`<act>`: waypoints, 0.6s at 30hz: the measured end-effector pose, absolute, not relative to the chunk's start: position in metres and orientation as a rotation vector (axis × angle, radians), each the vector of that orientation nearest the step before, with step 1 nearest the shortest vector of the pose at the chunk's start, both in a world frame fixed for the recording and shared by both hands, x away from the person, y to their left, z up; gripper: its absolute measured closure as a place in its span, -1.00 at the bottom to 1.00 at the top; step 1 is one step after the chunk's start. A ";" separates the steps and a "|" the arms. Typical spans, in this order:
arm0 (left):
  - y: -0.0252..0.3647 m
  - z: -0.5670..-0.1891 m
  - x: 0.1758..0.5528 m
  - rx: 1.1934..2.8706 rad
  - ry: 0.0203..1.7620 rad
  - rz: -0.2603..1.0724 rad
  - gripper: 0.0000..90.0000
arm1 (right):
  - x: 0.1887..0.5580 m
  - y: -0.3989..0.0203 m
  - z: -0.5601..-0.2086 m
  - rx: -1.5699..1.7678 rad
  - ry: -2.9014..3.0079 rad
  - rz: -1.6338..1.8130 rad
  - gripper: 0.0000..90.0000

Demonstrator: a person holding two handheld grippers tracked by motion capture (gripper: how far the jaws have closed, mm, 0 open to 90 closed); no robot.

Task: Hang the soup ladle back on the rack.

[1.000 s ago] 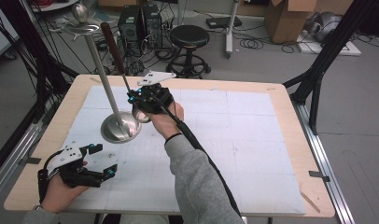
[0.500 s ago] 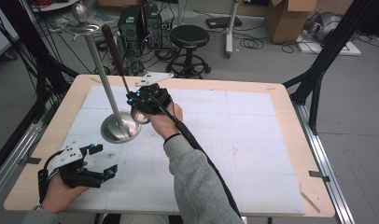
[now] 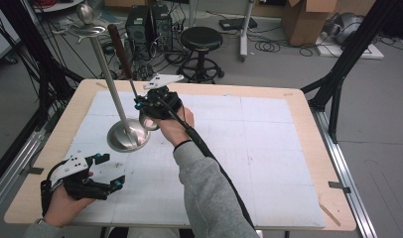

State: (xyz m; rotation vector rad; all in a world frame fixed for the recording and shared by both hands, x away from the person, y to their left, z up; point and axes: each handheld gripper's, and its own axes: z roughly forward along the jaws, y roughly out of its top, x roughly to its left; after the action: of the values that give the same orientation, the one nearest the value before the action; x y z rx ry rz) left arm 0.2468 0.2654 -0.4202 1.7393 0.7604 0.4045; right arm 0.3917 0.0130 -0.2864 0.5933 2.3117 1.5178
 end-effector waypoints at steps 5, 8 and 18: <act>0.265 -0.421 0.247 1.743 0.762 0.404 -0.96 | 0.393 0.015 -0.287 0.599 2.313 1.510 0.88; 0.266 -0.421 0.245 1.747 0.760 0.407 -0.96 | 0.393 0.016 -0.286 0.609 2.321 1.509 0.88; 0.278 -0.421 0.241 1.725 0.802 0.425 -0.96 | 0.398 0.026 -0.285 0.583 2.333 1.486 0.88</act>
State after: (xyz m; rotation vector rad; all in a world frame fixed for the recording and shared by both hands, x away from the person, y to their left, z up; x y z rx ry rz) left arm 0.2410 0.2777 -0.4208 1.7246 0.8019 0.4249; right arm 0.3976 0.0260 -0.2848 0.5834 2.3333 1.4860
